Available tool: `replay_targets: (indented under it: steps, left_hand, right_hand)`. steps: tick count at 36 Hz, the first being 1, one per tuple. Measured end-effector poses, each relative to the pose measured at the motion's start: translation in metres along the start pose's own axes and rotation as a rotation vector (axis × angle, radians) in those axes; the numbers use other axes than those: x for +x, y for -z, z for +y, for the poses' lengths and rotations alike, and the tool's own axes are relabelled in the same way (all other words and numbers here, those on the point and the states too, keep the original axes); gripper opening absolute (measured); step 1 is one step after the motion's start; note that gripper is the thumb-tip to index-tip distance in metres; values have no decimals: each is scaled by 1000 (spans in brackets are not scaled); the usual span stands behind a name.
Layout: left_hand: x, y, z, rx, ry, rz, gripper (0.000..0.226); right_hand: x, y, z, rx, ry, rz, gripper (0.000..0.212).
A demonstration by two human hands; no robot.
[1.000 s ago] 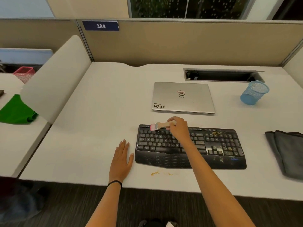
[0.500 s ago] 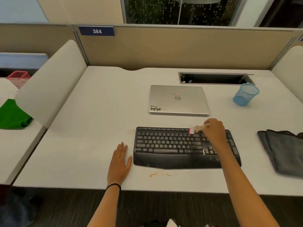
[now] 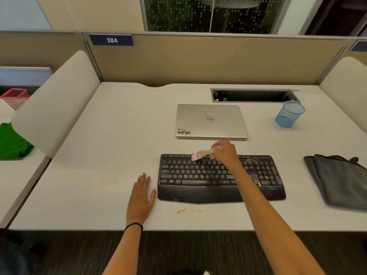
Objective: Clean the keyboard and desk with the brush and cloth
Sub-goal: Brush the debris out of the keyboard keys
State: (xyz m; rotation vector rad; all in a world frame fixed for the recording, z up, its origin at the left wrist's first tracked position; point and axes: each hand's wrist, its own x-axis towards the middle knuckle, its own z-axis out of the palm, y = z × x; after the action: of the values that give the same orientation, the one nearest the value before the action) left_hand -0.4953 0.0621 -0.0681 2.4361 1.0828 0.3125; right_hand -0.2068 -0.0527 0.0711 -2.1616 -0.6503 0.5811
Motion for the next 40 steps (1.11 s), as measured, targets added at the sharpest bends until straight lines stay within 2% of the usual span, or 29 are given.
replay_targets:
  steps: [8,11,16,19,23,27,29,35,40]
  left_hand:
    - [0,1,1,-5,-3,1,77]
    - [0,1,1,-7,-4,3,77]
    - [0,3,2,-28,-9,1,78]
    - [0,2,2,-28,-7,-4,79]
    - [-1,3,2,-24,-8,-4,78]
    - [-1,3,3,-32,-5,-2,80]
    - [-1,3,3,-25,-4,-6,80]
    - [0,3,2,-22,7,-9,80]
    - [-1,5,4,-32,1,-10,80]
  right_hand:
    - [9,34,22,-37,-154,108,16]
    - [7,52,29,-94,-165,155,10]
    - [1,77,39,-187,-150,231,17]
    - [-1,87,35,-211,-62,291,20]
    - [-9,97,29,-253,167,356,24]
    - [-12,96,29,-416,307,166,26]
    - [-14,90,31,-333,318,84,24]
    - [-9,63,39,-105,150,97,21]
    - [0,63,54,-28,-44,134,20]
